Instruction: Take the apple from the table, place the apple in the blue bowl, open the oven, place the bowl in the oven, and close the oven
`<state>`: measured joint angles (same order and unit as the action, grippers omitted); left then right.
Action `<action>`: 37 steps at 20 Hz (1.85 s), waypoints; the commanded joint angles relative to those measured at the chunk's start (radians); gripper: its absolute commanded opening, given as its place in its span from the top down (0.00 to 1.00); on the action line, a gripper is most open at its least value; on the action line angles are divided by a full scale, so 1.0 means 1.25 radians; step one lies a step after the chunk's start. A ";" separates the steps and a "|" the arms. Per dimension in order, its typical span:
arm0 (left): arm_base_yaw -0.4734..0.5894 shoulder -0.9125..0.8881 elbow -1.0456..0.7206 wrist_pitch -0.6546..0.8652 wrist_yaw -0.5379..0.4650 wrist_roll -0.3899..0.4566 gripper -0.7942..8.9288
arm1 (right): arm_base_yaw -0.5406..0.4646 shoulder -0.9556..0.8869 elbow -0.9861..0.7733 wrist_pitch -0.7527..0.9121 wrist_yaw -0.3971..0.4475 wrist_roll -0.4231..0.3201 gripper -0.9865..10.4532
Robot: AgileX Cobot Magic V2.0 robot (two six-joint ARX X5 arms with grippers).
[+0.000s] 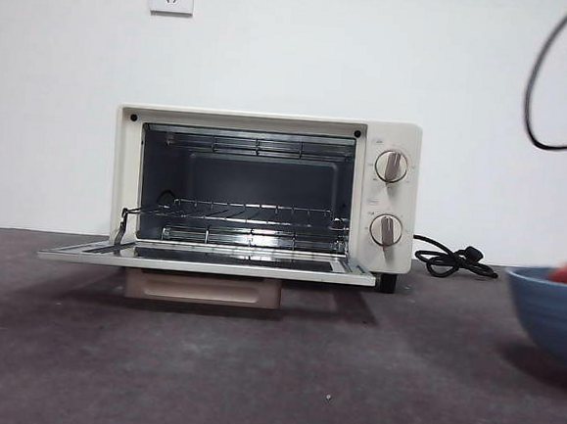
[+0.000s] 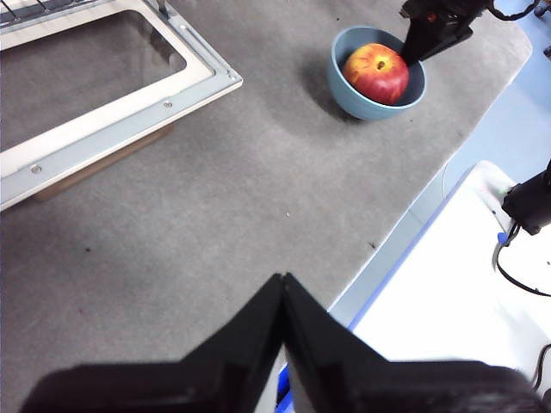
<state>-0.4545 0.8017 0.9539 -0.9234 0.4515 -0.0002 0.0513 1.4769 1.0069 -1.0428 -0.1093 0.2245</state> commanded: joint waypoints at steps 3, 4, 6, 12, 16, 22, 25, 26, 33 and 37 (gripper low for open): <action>-0.002 -0.006 -0.002 -0.016 0.001 0.003 0.92 | 0.114 0.005 0.131 0.031 -0.031 0.109 0.93; -0.002 -0.006 -0.002 -0.020 0.001 0.003 0.92 | 0.140 0.015 0.174 0.037 -0.033 0.122 0.93; -0.002 -0.006 -0.002 -0.025 0.001 0.003 0.92 | 0.183 0.064 0.278 0.024 -0.032 0.138 0.93; -0.002 -0.006 -0.002 -0.036 0.000 0.003 0.92 | 0.272 0.321 0.625 -0.089 -0.044 0.183 0.93; -0.002 -0.006 -0.002 -0.041 0.000 0.004 0.92 | 0.296 0.440 0.769 -0.086 -0.120 0.297 0.93; -0.002 -0.006 -0.002 -0.044 0.000 0.007 0.92 | 0.306 0.507 0.836 -0.076 -0.103 0.458 0.93; -0.002 -0.006 -0.002 -0.045 0.000 0.009 0.92 | 0.310 0.507 0.836 -0.055 -0.079 0.537 0.93; -0.002 -0.006 -0.002 -0.045 0.000 0.009 0.92 | 0.310 0.507 0.836 -0.048 -0.078 0.555 0.93; -0.002 -0.008 -0.002 -0.087 0.000 0.025 0.92 | 0.310 0.531 0.836 -0.015 -0.053 0.596 0.93; -0.002 -0.009 -0.002 -0.091 0.000 0.025 0.92 | 0.310 0.533 0.836 -0.021 -0.016 0.596 0.92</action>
<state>-0.4545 0.7959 0.9539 -1.0386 0.4515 0.0162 0.4374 2.1376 2.0460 -1.0767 -0.1284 0.9585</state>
